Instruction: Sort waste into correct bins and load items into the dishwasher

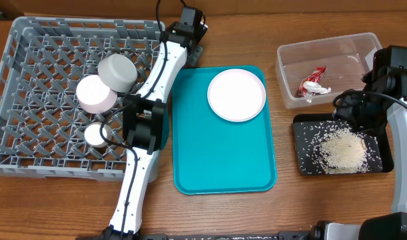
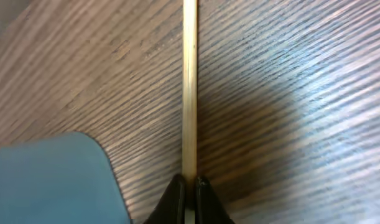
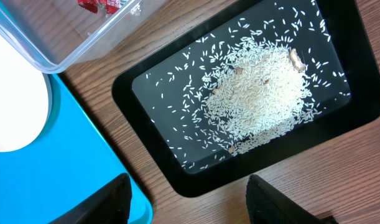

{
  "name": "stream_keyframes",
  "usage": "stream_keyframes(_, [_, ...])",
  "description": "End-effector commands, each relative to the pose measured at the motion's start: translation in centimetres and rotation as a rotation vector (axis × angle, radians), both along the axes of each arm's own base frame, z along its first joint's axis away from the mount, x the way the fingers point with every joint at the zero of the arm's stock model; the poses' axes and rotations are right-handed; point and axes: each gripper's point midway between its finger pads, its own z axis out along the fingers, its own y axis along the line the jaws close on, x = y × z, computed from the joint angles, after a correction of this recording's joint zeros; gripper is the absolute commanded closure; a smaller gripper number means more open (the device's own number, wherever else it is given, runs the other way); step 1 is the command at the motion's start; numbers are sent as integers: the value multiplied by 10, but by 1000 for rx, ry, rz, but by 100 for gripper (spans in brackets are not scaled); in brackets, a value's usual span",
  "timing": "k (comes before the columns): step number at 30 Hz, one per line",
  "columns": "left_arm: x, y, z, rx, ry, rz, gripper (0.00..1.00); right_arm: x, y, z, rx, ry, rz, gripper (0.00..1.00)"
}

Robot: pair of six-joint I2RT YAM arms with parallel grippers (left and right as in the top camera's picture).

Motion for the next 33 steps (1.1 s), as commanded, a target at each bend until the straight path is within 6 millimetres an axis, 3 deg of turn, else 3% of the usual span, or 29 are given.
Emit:
stream_keyframes(1, [5,-8,77,-19,-114,-31,96,3,-1,13,-9,-47,0,39])
stream_keyframes(8, [-17,-18,95,-51,-60,-69,96,3,-1,13,-9,-47,0,39])
stream_keyframes(14, [-42,-14,122,-71,-16,-32,96,3,-1,13,-9,-46,0,39])
stream_keyframes(22, [-77,-2,194,-134,-47,51,96,3,-1,13,-9,-46,1,39])
stream_keyframes(26, [-109,15,224,-159,-17,128,96,3,-1,13,-9,-46,1,38])
stream_keyframes(33, [-161,53,235,-202,135,267,96,2,-1,13,-8,-43,1,38])
